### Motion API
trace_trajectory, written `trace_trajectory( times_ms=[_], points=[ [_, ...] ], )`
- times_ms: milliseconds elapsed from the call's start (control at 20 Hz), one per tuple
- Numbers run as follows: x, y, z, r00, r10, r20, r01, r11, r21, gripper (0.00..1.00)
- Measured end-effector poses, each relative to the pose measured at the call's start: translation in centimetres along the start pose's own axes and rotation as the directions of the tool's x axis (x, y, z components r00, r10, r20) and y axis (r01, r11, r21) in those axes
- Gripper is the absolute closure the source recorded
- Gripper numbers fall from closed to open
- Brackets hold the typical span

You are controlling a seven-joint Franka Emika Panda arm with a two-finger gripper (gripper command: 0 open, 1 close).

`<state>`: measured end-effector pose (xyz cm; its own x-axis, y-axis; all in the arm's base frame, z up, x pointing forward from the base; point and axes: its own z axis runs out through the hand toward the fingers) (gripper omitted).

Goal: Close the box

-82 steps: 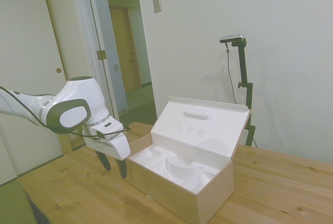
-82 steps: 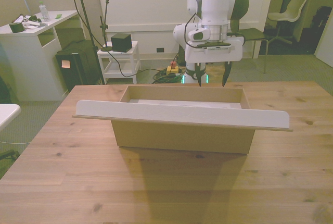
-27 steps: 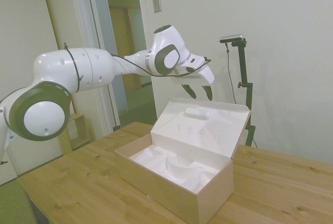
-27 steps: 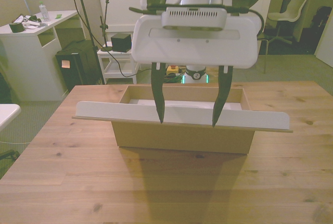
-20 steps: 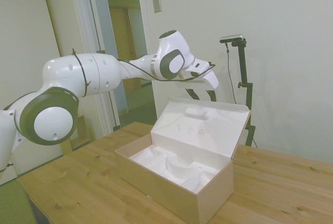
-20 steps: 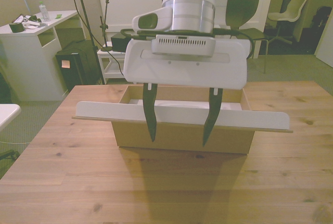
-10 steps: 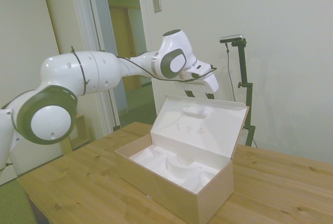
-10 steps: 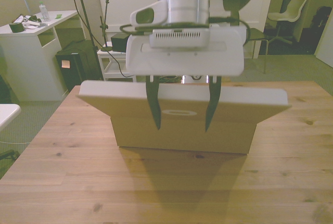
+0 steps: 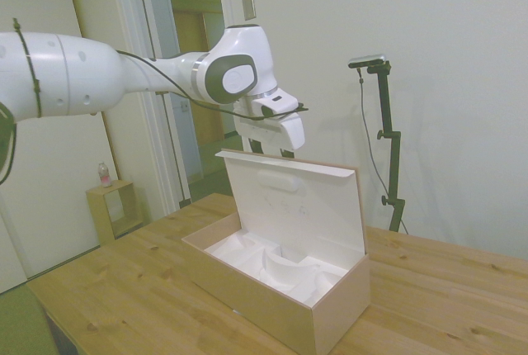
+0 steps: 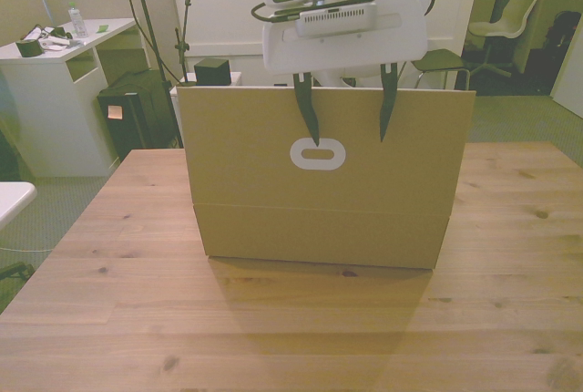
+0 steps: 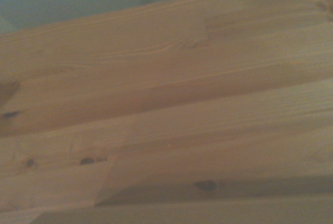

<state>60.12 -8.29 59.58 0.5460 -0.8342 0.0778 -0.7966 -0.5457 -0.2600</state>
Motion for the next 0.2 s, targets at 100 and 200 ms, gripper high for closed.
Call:
trace_trajectory(
  times_ms=[100, 200],
  points=[
    [-2.3, 0.9, -0.5, 1.0, -0.004, -0.001, 0.004, 1.0, 0.006, 0.0],
    [-4.6, 2.0, -0.9, 1.0, -0.007, -0.011, 0.007, 1.0, 0.013, 0.0]
  ],
)
